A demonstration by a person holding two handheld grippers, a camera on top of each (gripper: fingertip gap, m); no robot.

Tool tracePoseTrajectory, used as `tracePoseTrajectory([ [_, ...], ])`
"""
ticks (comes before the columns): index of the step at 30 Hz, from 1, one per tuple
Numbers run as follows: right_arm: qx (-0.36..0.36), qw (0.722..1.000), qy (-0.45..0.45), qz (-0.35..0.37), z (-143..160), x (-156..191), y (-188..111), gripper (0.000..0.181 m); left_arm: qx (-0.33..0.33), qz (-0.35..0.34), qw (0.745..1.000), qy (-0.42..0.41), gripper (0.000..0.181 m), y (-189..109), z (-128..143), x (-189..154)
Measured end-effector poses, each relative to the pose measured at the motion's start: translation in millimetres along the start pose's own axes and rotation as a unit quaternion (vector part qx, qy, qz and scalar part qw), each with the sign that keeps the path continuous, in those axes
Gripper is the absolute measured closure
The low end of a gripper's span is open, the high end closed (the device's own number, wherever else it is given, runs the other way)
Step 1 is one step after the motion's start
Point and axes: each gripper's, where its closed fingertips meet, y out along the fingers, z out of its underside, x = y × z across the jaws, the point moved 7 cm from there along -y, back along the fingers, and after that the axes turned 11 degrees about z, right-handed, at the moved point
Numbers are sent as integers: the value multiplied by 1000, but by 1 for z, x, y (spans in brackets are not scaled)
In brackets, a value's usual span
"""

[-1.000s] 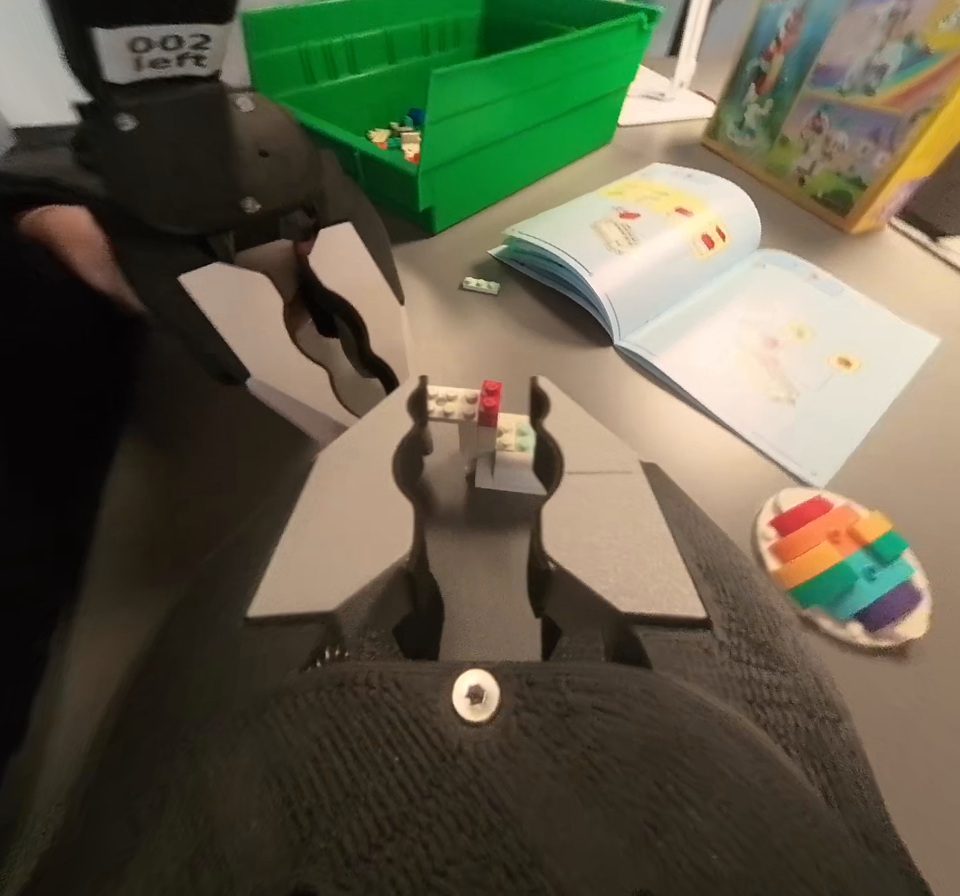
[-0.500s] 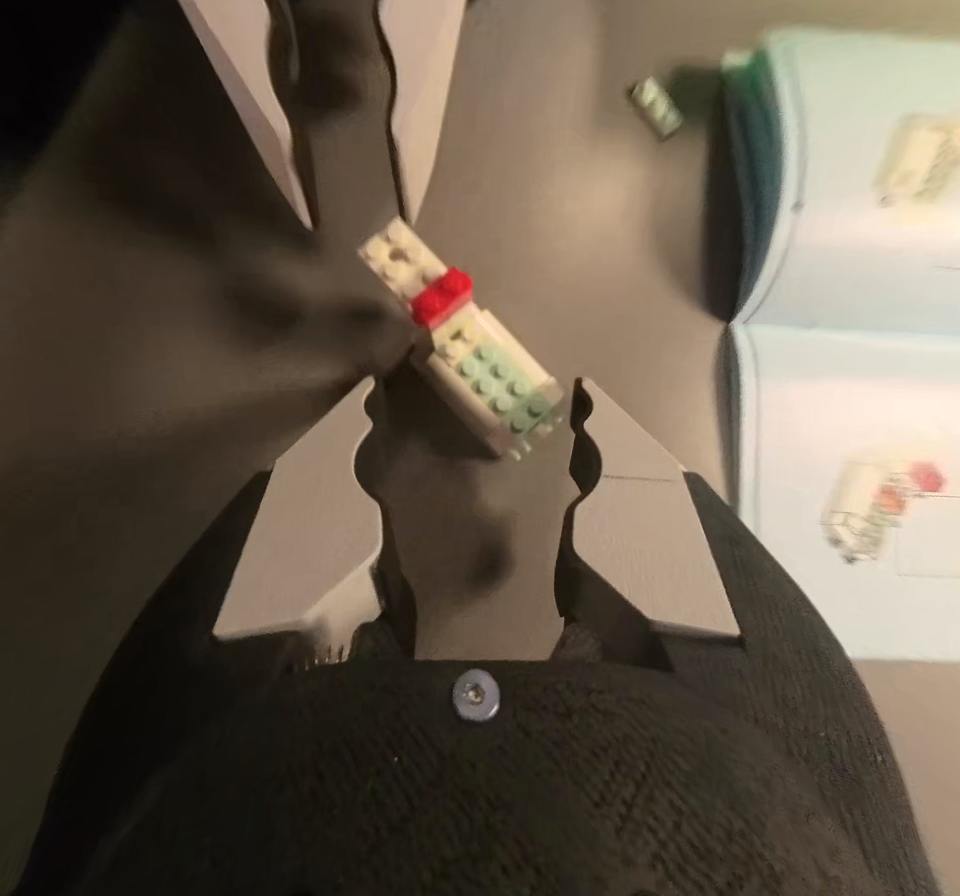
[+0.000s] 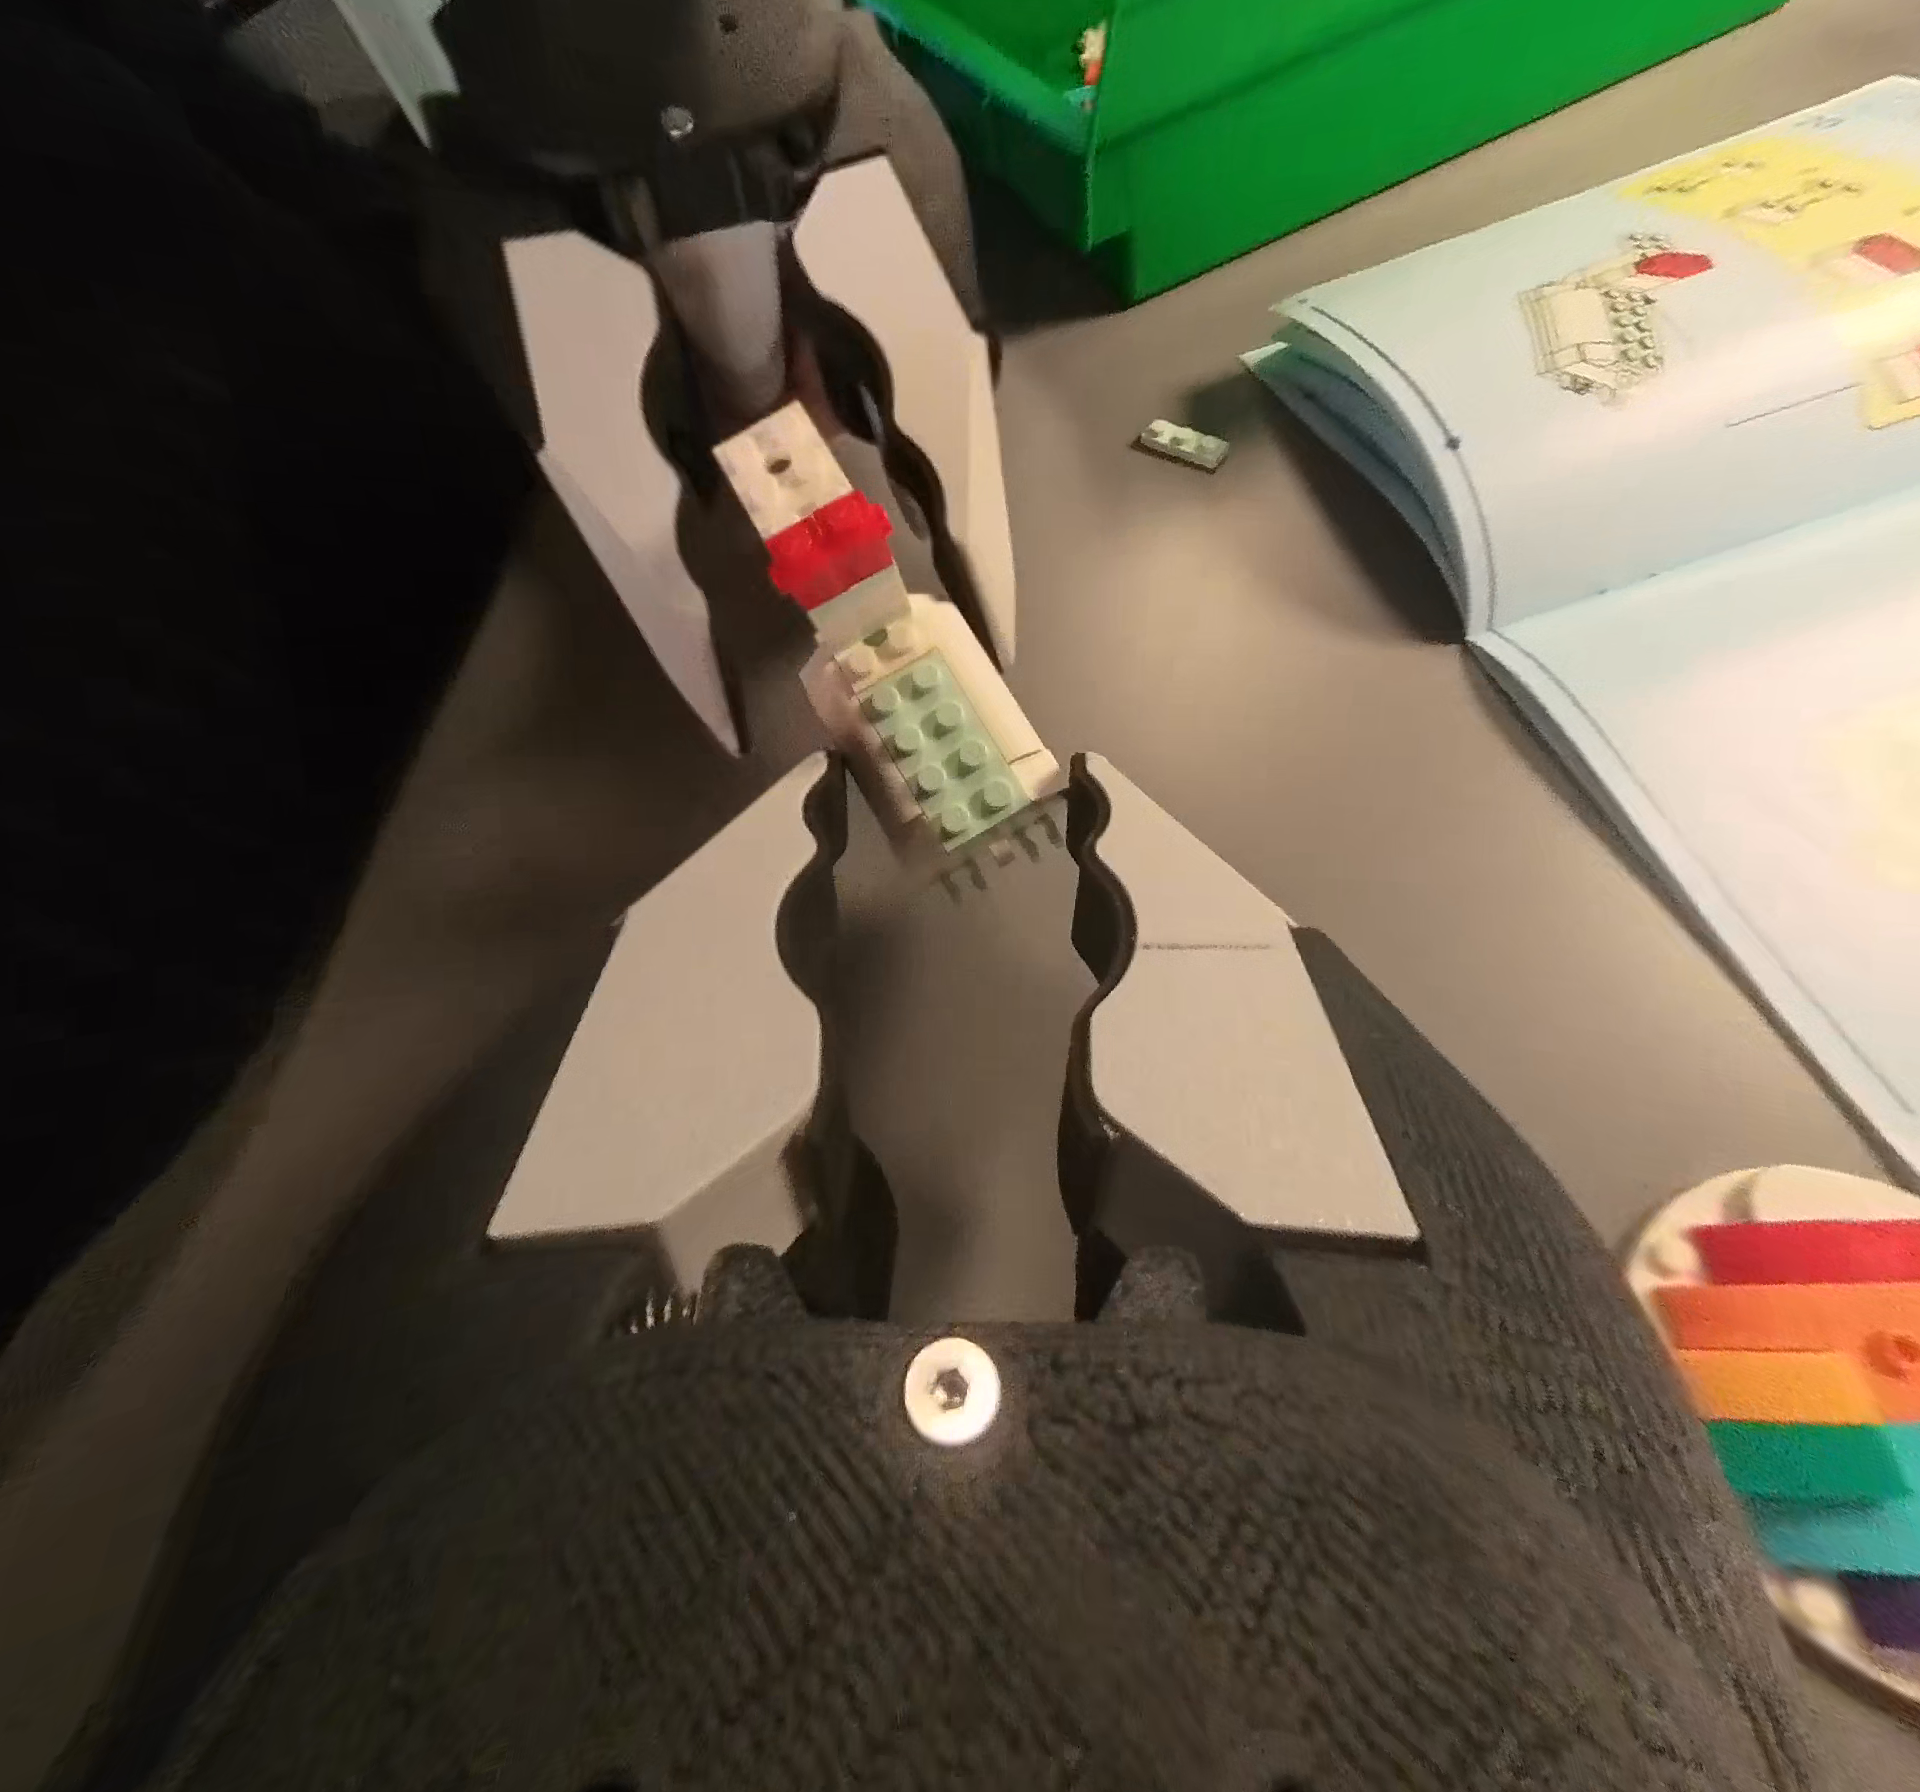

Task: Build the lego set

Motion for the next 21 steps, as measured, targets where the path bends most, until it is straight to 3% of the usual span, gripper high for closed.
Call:
tracePoseTrajectory([
  [1,1,1000,1,3,1,4,0,140,-9,8,1000,0,137,0,-2,-1],
  [7,-9,1000,4,28,4,13,-4,140,2,28,1000,11,147,4,-2,-1],
  [10,-22,996,-26,77,6,2,-28,132,-1,22,1000,18,147,3,-2,-1],
  [12,17,988,-33,148,19,-20,-54,143,-3,29,999,13,147,3,-2,-1],
  [15,101,979,13,175,47,-38,-79,147,1,42,999,8,148,4,-2,-2],
  [21,111,974,27,198,66,-44,-80,147,4,54,998,5,147,7,-2,-3],
])
